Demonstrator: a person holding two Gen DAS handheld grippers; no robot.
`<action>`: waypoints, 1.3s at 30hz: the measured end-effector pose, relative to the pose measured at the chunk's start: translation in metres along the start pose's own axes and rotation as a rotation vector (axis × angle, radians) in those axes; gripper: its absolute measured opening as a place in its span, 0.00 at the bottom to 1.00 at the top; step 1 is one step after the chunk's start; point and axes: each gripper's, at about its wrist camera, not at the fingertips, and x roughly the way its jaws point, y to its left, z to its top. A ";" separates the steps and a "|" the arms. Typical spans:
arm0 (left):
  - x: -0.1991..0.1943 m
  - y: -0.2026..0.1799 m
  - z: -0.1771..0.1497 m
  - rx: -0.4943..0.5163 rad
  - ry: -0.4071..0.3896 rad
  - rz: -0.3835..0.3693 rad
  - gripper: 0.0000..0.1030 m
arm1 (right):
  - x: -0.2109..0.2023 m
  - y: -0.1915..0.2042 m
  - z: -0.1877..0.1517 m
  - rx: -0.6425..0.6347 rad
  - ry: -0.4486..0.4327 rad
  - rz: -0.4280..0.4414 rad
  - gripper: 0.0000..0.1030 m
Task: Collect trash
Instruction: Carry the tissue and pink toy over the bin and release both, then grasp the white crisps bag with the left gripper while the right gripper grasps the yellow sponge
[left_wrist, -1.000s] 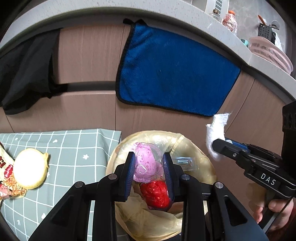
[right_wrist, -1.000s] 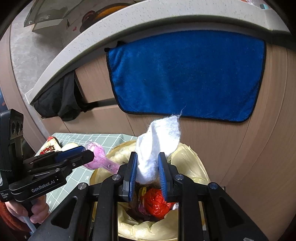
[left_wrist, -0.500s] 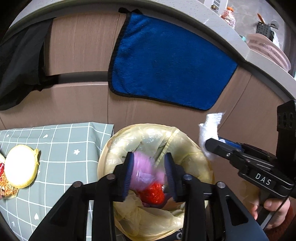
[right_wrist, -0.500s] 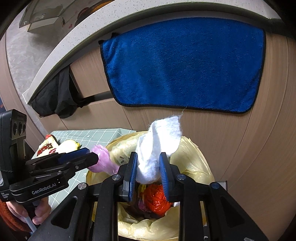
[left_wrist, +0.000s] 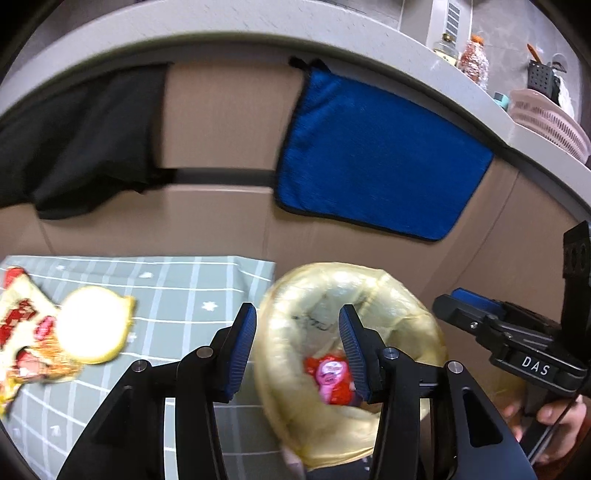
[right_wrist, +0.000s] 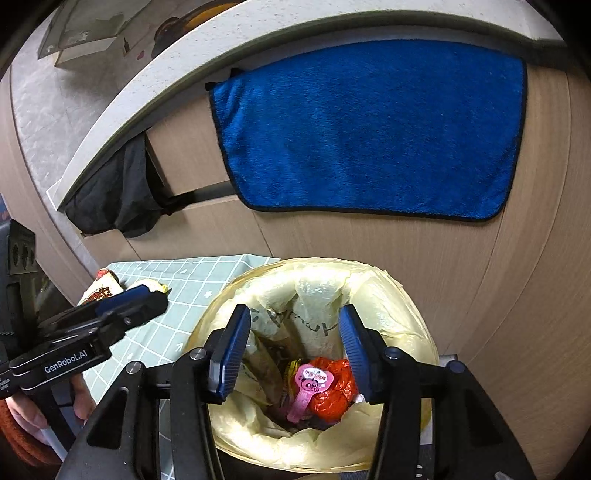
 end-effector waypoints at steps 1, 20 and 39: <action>-0.005 0.004 0.000 -0.008 -0.002 0.009 0.46 | 0.000 0.004 0.000 -0.006 -0.001 0.001 0.47; -0.123 0.242 -0.036 -0.484 -0.153 0.318 0.46 | 0.047 0.159 0.007 -0.223 0.042 0.205 0.47; -0.048 0.318 -0.061 -0.694 -0.015 0.175 0.07 | 0.136 0.214 0.004 -0.294 0.184 0.244 0.47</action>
